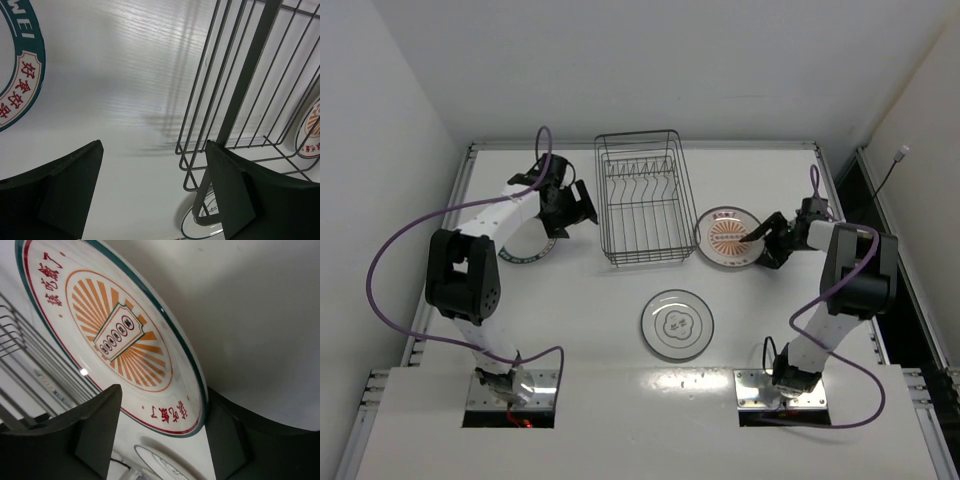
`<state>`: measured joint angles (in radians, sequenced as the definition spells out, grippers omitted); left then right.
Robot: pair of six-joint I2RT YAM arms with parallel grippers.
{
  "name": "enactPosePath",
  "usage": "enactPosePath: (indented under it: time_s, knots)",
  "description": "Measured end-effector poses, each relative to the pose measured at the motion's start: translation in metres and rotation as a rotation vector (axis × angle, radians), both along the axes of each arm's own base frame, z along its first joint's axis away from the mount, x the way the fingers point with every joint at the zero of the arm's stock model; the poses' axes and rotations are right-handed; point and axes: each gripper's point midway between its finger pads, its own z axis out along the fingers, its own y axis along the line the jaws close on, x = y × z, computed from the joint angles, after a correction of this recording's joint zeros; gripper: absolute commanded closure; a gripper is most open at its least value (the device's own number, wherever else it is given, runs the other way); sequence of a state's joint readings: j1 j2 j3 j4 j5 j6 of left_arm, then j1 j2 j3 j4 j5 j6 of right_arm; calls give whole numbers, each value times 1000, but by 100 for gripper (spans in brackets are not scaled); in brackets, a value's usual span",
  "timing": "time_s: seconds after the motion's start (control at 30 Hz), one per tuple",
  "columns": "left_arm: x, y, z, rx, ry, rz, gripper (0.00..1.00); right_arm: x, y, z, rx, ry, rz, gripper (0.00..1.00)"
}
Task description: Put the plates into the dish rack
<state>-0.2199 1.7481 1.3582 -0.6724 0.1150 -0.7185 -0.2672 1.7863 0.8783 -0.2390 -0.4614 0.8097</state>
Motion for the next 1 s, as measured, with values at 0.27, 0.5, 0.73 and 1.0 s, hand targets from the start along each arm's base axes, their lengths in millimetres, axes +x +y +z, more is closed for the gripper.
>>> enactPosePath:
  time_s: [0.27,0.5,0.73,1.0]
  knots:
    - [0,2,-13,7,35,5,19,20,2,-12,47,19,25,83]
    - [-1,0,-27,6,77,1,19,33,6,-4,37,2,90,100]
    - [8,0,-47,8,133,13,19,36,1,21,-43,-22,116,100]
    - [15,1,-41,5,111,18,19,60,-25,99,-256,-128,95,100]
